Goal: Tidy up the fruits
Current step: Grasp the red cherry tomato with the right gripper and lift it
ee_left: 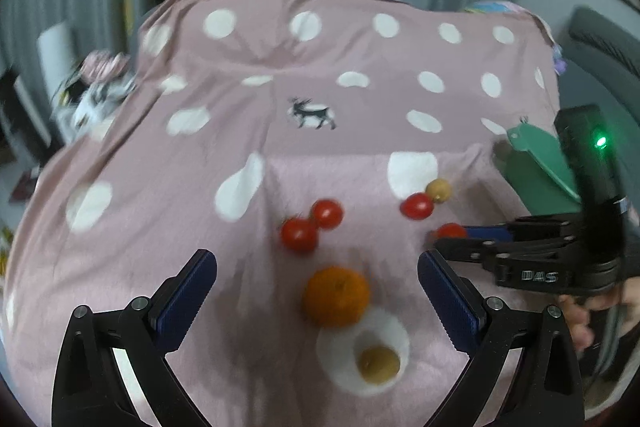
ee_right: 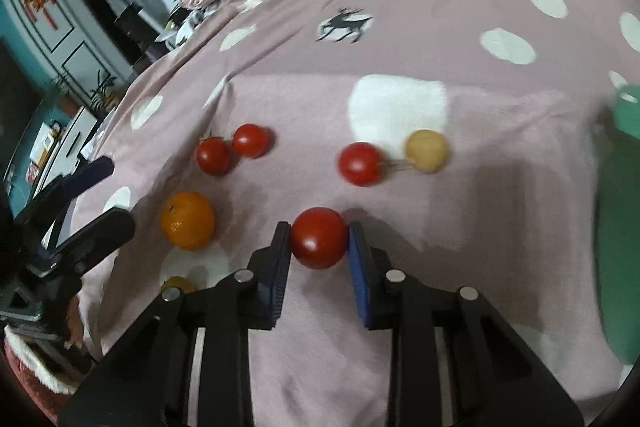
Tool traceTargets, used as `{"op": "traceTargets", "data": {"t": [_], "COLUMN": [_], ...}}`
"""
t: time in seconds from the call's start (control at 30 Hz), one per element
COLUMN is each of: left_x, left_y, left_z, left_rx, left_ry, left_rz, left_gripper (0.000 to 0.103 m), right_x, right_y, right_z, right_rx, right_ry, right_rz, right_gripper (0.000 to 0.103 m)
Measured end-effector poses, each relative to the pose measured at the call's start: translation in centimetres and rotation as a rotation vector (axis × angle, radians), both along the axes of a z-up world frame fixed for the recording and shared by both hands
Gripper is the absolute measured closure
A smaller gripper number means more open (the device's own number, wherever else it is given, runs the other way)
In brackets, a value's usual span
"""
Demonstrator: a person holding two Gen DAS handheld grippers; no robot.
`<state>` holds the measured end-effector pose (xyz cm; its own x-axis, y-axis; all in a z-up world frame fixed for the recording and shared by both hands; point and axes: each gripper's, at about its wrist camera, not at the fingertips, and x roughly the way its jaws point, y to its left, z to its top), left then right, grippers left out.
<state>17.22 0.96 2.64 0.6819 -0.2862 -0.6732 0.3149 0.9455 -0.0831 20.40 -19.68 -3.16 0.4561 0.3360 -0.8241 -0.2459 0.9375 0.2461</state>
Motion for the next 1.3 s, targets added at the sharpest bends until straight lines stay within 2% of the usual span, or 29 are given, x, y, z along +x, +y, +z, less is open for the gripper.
{"op": "traceTargets", "data": {"t": [0.07,0.17,0.33,0.4,0.43,0.47,0.5,0.57,0.63,0.7,0.77,0.8,0.83,0.87,0.9,0.93,1.0,1.13,1.2,1.3], "left_x": [1.1,2.7,4.4,5.0,5.3,5.5,5.9,6.1,6.3,6.2,6.2,6.2,6.5,6.7,7.0,7.3,7.3,7.0,6.8,5.2], "left_y": [-1.2,-2.4,-3.2,-3.9,-4.3,-4.2,-3.9,-3.2,-3.1,-3.7,-4.8,-5.0,-5.2,-5.0,-4.5,-3.8,-3.3,-3.9,-4.1,-4.6], "left_z": [-0.2,-1.0,-2.3,-3.3,-3.7,-4.0,-4.2,-4.0,-4.0,-4.3,-4.7,-4.8,-5.1,-5.1,-5.1,-5.2,-5.2,-5.2,-4.8,-2.6], "left_rx": [0.024,0.067,0.103,0.191,0.276,0.285,0.255,0.194,0.187,0.233,0.317,0.332,0.323,0.296,0.253,0.215,0.19,0.237,0.257,0.211], "left_ry": [-0.003,0.036,0.108,0.126,0.103,0.12,0.144,0.141,0.145,0.142,0.143,0.148,0.177,0.192,0.226,0.254,0.259,0.243,0.235,0.182], "left_rz": [-0.072,-0.133,-0.177,-0.168,-0.138,-0.126,-0.122,-0.101,-0.098,-0.109,-0.117,-0.114,-0.116,-0.128,-0.12,-0.097,-0.083,-0.077,-0.037,-0.009], "left_gripper": [0.003,0.003,0.04,0.041,0.041,0.041,0.041,0.041,0.041,0.041,0.043,0.049,0.061,0.069,0.072,0.072,0.072,0.072,0.072,0.072], "right_x": [-0.4,-0.8,-0.7,-0.4,-0.5,-0.4,-0.5,-0.6,-0.7,-0.8,-0.8,-0.8,-0.8,-0.8,-0.8,-0.8,-1.0,-1.1,-1.4,-2.5], "right_y": [-0.9,-2.8,-5.4,-6.3,-6.7,-7.0,-7.1,-6.9,-6.5,-6.1,-5.8,-5.8,-5.8,-5.9,-6.0,-6.1,-6.4,-7.3,-7.7,-8.4], "right_z": [0.6,1.5,2.1,2.0,1.9,1.9,2.0,2.2,2.2,2.1,2.0,2.0,2.0,2.0,2.1,2.2,2.4,2.7,3.0,4.2], "right_rx": [-0.002,0.025,0.032,0.049,0.064,0.076,0.082,0.08,0.088,0.088,0.078,0.074,0.075,0.08,0.085,0.086,0.087,0.105,0.124,0.12], "right_ry": [-0.012,-0.023,-0.017,-0.005,0.002,0.008,0.007,0.002,0.001,0.006,0.009,0.01,0.01,0.01,0.007,0.003,-0.005,-0.021,-0.035,-0.088], "right_rz": [-0.02,-0.057,-0.105,-0.134,-0.147,-0.157,-0.161,-0.15,-0.135,-0.12,-0.116,-0.118,-0.119,-0.12,-0.12,-0.119,-0.119,-0.133,-0.138,-0.135], "right_gripper": [0.074,0.074,0.074,0.074,0.074,0.074,0.073,0.073,0.073,0.073,0.073,0.073,0.073,0.073,0.073,0.073,0.073,0.073,0.073,0.074]}}
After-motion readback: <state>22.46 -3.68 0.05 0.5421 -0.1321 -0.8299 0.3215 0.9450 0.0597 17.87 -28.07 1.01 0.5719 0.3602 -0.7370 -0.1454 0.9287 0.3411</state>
